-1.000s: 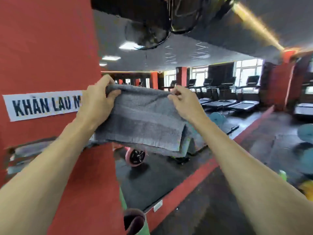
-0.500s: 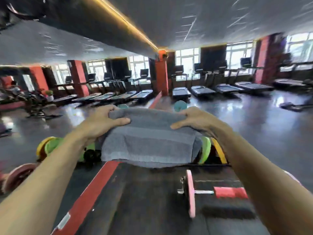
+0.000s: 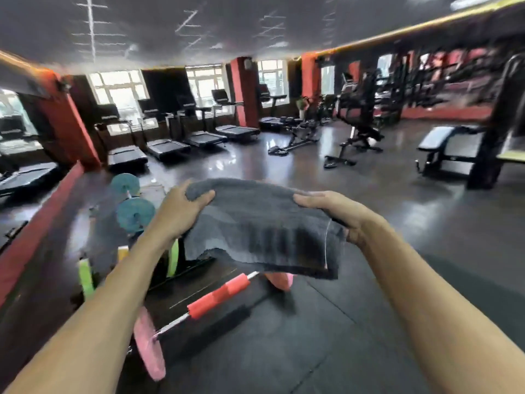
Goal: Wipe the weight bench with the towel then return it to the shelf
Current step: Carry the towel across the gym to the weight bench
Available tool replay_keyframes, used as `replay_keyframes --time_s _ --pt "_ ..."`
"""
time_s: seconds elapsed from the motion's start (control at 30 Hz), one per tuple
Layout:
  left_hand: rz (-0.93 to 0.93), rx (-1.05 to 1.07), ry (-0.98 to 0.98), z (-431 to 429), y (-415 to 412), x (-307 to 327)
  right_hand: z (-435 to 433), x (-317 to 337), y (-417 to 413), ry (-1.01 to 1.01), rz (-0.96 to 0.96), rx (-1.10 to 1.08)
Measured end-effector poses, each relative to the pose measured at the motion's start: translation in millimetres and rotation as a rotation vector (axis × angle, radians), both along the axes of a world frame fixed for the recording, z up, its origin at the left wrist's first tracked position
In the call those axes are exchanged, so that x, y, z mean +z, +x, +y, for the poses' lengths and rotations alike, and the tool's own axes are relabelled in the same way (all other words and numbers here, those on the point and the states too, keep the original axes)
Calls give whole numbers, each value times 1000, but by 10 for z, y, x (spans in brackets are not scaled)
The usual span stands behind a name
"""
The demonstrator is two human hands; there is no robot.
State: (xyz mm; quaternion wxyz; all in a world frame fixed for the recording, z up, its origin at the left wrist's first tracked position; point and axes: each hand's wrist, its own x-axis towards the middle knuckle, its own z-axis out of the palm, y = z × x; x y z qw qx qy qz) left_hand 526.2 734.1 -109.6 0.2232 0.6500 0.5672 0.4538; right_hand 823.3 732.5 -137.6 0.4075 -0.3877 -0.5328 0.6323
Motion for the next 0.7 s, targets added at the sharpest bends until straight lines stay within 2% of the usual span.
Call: replay_keyframes --time_s 0.2,0.37,0.57,0.7 --pt "-179 -329 -165 812 1971 -237 -112 -490 1963 -50 13 -314" --pt "-172 -580 -306 1400 3688 -467 -114 -876 3481 -134 39 -646" --pt "-282 -789 -298 2017 5892 -814 -60 -1012 5079 -217 9 -896" --pt "-272 -932 -347 2160 7349 -910 -258 -1040 6147 -205 109 -1089"
